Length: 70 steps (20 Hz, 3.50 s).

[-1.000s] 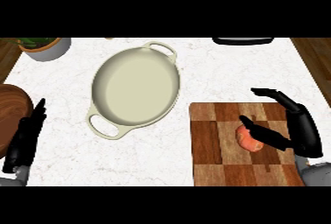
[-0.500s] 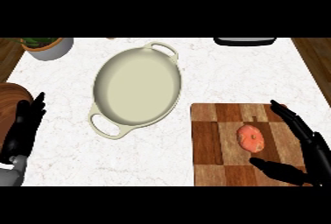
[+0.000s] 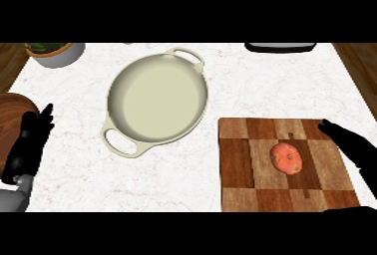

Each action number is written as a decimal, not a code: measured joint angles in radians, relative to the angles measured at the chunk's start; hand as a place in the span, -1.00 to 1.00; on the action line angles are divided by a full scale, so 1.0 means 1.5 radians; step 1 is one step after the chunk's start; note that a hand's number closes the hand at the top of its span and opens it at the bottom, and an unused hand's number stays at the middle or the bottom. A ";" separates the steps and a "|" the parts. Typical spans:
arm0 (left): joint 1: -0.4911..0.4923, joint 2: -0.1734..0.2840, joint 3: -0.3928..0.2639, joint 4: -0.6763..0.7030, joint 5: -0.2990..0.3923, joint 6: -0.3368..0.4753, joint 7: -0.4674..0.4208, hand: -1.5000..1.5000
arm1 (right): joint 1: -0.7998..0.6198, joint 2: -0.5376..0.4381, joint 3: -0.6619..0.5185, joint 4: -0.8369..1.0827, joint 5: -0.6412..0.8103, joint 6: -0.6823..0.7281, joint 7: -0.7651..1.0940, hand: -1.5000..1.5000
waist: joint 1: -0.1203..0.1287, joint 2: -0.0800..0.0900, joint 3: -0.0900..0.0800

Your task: Pick the squash from the cutting board and place it in the pot

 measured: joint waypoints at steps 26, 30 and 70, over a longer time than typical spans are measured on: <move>0.009 -0.064 0.071 -0.024 -0.080 -0.067 0.025 0.00 | -0.127 0.192 0.043 0.140 0.126 0.273 0.175 -1.00 | 0.009 0.002 0.003; 0.008 -0.082 0.088 -0.024 -0.099 -0.076 0.026 0.00 | -0.123 0.228 0.036 0.169 0.174 0.272 0.145 -1.00 | 0.008 0.002 0.003; 0.013 -0.178 0.199 -0.026 -0.207 -0.176 0.011 0.00 | -0.177 0.394 -0.072 0.428 0.417 0.237 -0.074 1.00 | 0.006 -0.001 -0.001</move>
